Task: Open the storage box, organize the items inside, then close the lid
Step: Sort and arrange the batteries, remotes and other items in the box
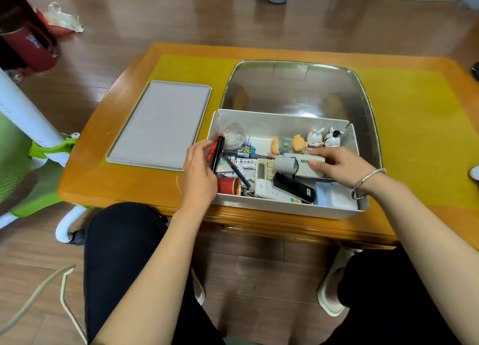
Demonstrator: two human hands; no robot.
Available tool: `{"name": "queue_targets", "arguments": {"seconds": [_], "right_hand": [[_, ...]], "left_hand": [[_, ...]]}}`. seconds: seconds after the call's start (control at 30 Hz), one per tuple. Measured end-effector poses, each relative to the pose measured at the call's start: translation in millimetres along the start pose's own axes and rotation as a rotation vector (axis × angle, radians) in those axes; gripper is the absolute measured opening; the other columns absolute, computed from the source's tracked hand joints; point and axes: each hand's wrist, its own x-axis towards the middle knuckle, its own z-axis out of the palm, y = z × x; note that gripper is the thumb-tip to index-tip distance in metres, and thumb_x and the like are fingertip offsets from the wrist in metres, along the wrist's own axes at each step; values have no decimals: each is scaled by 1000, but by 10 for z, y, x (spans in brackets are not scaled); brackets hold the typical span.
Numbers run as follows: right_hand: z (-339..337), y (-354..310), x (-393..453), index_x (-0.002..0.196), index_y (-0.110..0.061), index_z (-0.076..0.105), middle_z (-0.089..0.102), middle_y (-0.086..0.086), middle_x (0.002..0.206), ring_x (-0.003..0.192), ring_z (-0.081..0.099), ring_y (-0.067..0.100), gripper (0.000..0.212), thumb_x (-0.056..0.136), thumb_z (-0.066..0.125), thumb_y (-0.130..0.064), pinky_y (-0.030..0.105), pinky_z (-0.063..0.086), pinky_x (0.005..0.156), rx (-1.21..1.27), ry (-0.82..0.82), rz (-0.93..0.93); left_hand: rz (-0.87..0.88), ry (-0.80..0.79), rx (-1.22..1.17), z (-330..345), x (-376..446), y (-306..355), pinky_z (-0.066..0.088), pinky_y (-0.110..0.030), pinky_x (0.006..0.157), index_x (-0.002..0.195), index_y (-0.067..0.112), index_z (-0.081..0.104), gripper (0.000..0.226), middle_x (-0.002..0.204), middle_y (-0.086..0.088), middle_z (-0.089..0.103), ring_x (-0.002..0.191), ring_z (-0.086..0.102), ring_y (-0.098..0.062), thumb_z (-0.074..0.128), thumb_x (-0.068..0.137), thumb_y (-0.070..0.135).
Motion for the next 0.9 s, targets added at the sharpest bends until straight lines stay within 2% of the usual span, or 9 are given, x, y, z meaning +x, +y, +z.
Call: {"name": "queue_targets", "arguments": {"seconds": [0.1,0.17,0.23,0.27,0.33,0.47,0.63,0.8,0.9], "right_hand": [[44,-115,43,107,-15,68,61,6,106,99,54,18,26,88,63,-31,30,42,87,-153,167,-77],[128,-315,70,104,-15,69,62,4,102,87,52,2,25,83,69,-29,22,42,83,-48,263,-162],[287,-569,92,100,-15,70,67,0,95,71,50,-13,22,82,71,-27,5,37,68,68,158,-267],[389,-695,106,100,-16,70,69,-2,93,67,50,-16,22,82,71,-28,2,36,64,74,69,-307],[574,-915,181,105,-19,68,69,-6,94,69,53,-10,28,82,68,-37,5,37,65,-4,-72,-349],[753,-1170,398,112,-19,63,64,-5,93,84,58,12,46,81,63,-52,25,49,75,-165,-240,-304],[874,-1250,522,102,-10,66,67,6,91,81,60,22,52,79,62,-56,33,52,76,-318,-373,-310],[743,-1199,481,118,-17,60,64,-2,104,84,56,12,54,76,70,-50,23,46,74,-146,-390,-296],[569,-1042,380,127,-22,55,57,-8,105,86,53,8,59,75,74,-43,16,39,70,-85,-326,-319]], "left_hand": [[-38,26,-23,-3,-22,20,45,-20,92,137,15,43,48,139,-3,43,123,39,-7,41,94,-8],[-68,21,-29,7,-29,9,45,-21,94,141,15,40,48,142,-4,43,129,40,-13,41,97,-4],[-137,3,-10,27,-25,-7,42,-31,103,147,15,34,51,147,-6,41,136,38,-20,40,99,1],[-167,-2,7,39,-24,-12,40,-33,104,148,15,32,51,148,-7,41,136,38,-22,40,99,2],[-186,-4,29,57,-25,-20,38,-30,102,149,15,32,50,145,-9,45,134,41,-24,39,100,4],[-196,3,-11,59,-23,-38,36,-23,95,147,16,36,47,143,-7,48,132,44,-22,39,101,6],[-214,-13,-80,57,-17,-55,37,-20,92,146,18,37,44,144,-4,46,132,42,-19,35,103,11],[-202,-55,-142,27,-11,-94,38,-13,89,146,20,37,42,143,-1,46,130,42,-13,32,105,15],[-171,-86,-162,2,-2,-132,34,5,74,144,18,37,39,139,2,47,121,41,-4,30,105,16]]}}
